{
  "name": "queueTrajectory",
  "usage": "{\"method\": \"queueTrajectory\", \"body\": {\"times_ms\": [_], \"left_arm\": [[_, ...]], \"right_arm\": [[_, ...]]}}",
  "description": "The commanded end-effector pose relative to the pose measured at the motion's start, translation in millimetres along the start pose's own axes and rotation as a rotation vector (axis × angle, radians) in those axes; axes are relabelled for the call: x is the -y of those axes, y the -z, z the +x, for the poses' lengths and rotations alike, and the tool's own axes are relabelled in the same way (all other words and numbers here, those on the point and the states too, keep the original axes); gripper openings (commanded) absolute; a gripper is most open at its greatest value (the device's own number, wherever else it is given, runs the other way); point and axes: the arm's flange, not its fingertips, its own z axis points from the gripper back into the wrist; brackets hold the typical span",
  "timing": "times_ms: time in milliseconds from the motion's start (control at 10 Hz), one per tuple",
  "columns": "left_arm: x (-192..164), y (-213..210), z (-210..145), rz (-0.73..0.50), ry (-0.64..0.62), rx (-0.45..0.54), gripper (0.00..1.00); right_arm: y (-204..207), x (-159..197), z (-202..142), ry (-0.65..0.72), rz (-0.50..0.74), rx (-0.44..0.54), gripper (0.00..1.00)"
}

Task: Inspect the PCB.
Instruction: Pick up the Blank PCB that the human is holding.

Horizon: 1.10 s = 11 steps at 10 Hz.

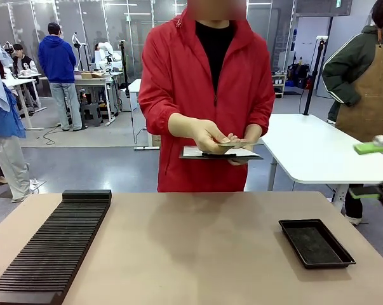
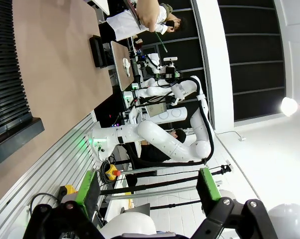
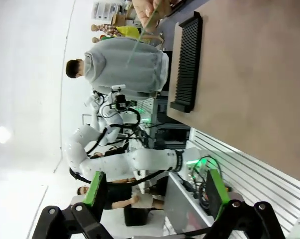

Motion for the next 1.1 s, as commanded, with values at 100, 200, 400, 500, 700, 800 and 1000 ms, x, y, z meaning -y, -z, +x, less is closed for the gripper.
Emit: {"method": "queueTrajectory", "body": {"times_ms": [100,200,400,500,700,800,1000], "left_arm": [[5,0,0,0.014,-0.021,-0.008,1.00],[5,0,0,0.014,-0.021,-0.008,1.00],[5,0,0,0.014,-0.021,-0.008,1.00],[5,0,0,0.014,-0.021,-0.008,1.00],[5,0,0,0.014,-0.021,-0.008,1.00],[5,0,0,0.014,-0.021,-0.008,1.00],[5,0,0,0.014,-0.021,-0.008,1.00]], "right_arm": [[49,-18,20,0.132,0.027,0.018,1.00],[66,-20,25,0.169,0.032,0.012,1.00],[98,-20,39,0.245,0.034,0.012,1.00],[112,-19,46,0.282,0.041,0.023,1.00],[136,-15,62,0.333,0.042,0.017,1.00],[146,-13,71,0.345,0.060,0.011,1.00],[162,-11,82,0.377,0.078,-0.011,1.00]]}}
